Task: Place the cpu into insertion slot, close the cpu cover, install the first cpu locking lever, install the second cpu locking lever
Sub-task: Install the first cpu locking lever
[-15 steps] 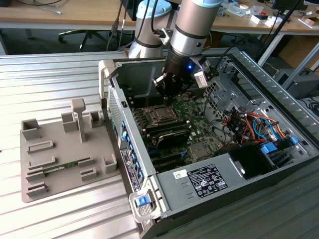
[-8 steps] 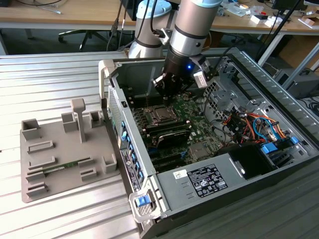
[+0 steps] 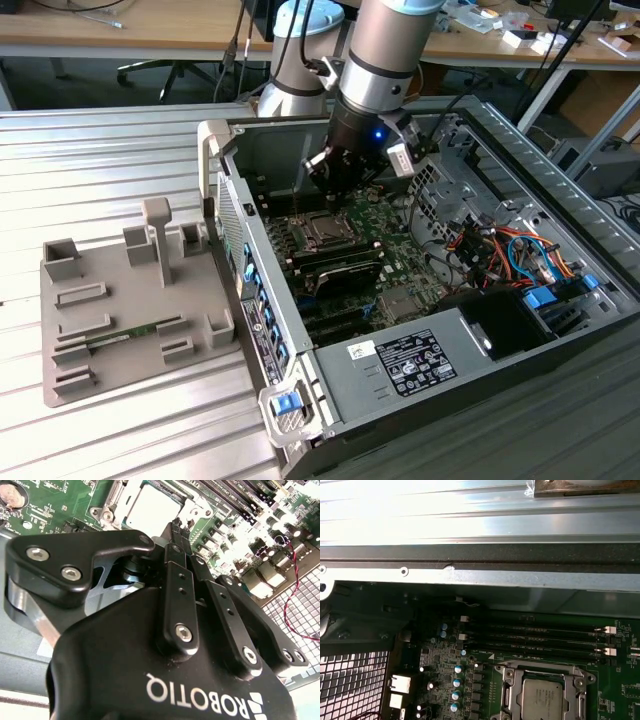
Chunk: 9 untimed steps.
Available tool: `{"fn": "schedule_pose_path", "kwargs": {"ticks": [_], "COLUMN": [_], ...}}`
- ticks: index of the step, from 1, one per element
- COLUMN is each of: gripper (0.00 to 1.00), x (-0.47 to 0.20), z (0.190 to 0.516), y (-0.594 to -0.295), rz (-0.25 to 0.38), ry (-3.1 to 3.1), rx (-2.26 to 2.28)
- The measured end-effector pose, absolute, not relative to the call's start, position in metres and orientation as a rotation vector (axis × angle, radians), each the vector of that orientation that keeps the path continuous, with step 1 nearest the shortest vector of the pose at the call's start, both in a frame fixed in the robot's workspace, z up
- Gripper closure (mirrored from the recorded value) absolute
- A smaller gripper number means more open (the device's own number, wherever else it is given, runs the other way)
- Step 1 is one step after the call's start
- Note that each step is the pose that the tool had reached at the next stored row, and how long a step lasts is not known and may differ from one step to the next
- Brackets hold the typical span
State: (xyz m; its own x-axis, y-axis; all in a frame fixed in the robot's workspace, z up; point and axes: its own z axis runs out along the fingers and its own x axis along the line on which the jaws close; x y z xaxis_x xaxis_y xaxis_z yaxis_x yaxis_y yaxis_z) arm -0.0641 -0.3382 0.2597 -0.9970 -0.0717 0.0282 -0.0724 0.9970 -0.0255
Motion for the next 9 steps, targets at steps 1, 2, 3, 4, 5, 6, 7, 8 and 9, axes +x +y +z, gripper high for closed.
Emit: {"fn": "schedule_pose_path", "kwargs": {"ticks": [1, 2, 3, 4, 5, 6, 7, 8, 9], "gripper": [0.9, 0.9, 0.9, 0.9, 0.9, 0.9, 0.9, 0.9, 0.9], "x": [-0.0642, -0.0645, -0.0648, -0.065, -0.0652, -0.0654, -0.0658, -0.0661, -0.0663], "z": [0.2597, 0.2597, 0.2597, 0.2597, 0.2597, 0.2597, 0.2597, 0.2597, 0.2597], "y": [-0.3382, -0.3382, -0.3382, -0.3382, -0.3382, -0.3382, -0.3382, -0.3382, -0.3382], "rz": [0.041, 0.041, 0.041, 0.041, 0.041, 0.041, 0.041, 0.041, 0.041], "ry": [-3.112, -3.112, -3.112, -3.112, -3.112, -3.112, -3.112, -3.112, -3.112], "rx": [0.112, 0.112, 0.112, 0.112, 0.112, 0.112, 0.112, 0.112, 0.112]}}
